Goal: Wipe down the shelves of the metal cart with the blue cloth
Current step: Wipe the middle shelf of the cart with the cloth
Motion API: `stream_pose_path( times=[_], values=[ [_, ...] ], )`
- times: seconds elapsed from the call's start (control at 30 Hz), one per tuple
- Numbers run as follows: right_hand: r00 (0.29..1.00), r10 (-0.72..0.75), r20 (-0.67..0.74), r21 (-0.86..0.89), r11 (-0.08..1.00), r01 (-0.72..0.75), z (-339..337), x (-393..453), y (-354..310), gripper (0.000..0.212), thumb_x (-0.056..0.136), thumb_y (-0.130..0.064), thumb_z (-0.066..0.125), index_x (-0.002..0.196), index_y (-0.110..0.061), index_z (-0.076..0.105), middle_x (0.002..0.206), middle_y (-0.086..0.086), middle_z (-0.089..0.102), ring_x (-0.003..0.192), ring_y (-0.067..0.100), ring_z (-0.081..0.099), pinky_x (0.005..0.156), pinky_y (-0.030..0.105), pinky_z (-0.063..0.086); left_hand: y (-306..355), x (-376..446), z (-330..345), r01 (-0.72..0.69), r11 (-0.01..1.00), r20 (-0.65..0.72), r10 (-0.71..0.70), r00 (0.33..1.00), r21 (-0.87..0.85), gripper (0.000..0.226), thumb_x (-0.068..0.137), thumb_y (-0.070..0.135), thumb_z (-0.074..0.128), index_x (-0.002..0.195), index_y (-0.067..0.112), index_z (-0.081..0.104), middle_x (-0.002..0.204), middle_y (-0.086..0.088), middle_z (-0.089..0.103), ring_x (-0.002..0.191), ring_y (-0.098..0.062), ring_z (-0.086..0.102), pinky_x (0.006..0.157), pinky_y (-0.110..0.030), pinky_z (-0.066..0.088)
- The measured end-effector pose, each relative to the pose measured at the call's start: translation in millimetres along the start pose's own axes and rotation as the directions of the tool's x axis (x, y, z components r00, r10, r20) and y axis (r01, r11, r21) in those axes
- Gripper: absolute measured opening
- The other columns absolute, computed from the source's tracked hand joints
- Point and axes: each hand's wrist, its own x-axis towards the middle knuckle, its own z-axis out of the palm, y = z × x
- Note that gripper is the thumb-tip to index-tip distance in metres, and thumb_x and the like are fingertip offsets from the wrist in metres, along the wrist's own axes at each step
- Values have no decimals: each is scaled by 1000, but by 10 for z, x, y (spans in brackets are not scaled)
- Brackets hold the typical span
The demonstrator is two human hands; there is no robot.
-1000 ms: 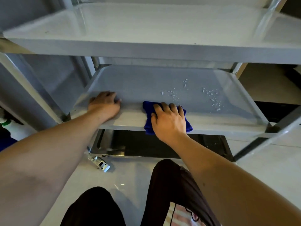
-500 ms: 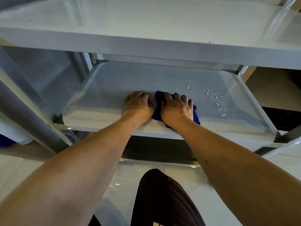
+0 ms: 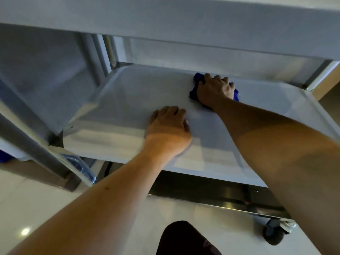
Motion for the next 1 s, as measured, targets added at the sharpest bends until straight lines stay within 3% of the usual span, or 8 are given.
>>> stream_pose_path(
  times=[0.13,0.37,0.53,0.73,1.0],
  values=[
    [1000,-14,-4,-5,1000,14,38,201,-6,50,99,-51,28,132,-20,51,135,17,55,126,39,44,106,56,31,11,23,-19,2,1000,17,-2,1000,12,38,100,41,34,129,23,51,126,0,55,121,-23,48,109,-43,34],
    [997,-73,29,-17,997,73,6,-142,65,56,100,-52,26,145,-22,42,146,12,48,134,39,38,114,56,22,38,40,-30,11,994,104,-22,994,107,53,101,53,27,143,24,40,146,-3,45,135,-27,41,113,-48,30],
    [997,-70,24,0,998,70,-97,-774,103,51,100,-50,29,141,-23,44,145,8,47,132,37,38,114,55,21,66,16,-64,-1,996,85,-6,996,88,42,100,47,29,129,25,50,133,-2,52,125,-25,46,107,-46,34],
    [998,-40,42,-12,999,41,-205,-1535,147,52,100,-52,26,144,-26,39,147,6,44,134,36,36,115,55,21,31,8,-98,-1,1000,103,-2,995,27,37,95,38,33,121,24,54,133,-4,53,127,-26,45,109,-47,32],
    [999,-9,47,-9,1000,9,-306,-2192,82,54,100,-52,26,145,-24,35,148,7,42,135,37,35,114,58,23,-93,-33,-123,-19,999,147,11,989,51,56,97,54,31,143,24,43,151,-5,42,140,-26,35,115,-47,26]
  ],
)
